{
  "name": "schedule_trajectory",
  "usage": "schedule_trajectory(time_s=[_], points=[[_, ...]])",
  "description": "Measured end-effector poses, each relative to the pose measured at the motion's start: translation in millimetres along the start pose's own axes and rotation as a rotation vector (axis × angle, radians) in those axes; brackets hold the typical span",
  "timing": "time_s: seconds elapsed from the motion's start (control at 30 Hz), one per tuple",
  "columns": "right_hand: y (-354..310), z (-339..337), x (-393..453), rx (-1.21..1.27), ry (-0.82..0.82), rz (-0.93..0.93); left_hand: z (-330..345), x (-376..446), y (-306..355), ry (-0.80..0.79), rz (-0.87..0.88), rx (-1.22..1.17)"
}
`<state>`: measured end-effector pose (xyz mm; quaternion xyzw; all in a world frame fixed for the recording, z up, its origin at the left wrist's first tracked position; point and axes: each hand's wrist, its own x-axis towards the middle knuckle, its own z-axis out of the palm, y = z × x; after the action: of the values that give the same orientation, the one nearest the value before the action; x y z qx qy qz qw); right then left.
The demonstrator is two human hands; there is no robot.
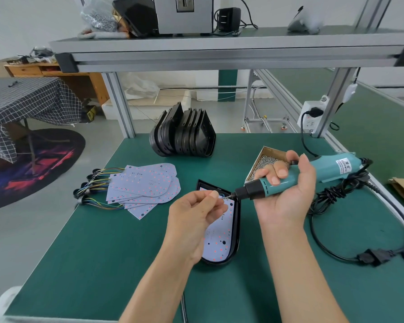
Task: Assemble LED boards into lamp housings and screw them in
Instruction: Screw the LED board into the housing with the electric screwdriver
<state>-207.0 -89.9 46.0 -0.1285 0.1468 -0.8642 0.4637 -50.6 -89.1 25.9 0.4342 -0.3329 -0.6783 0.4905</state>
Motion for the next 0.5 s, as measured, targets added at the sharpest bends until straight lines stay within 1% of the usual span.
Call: schedule_trajectory(time_s=[0.13, 0.33, 0.5], points=[[2, 1, 0, -0.018, 0.001, -0.007, 1, -2, 2, -0.027, -0.042, -0.084], [4, 3, -2, -0.035, -0.007, -0.028, 4, -7, -1, -0.072, -0.151, -0.230], [3, 3, -3, -0.032, -0.011, -0.044, 6, -11, -1, -0.048, -0.199, -0.352]])
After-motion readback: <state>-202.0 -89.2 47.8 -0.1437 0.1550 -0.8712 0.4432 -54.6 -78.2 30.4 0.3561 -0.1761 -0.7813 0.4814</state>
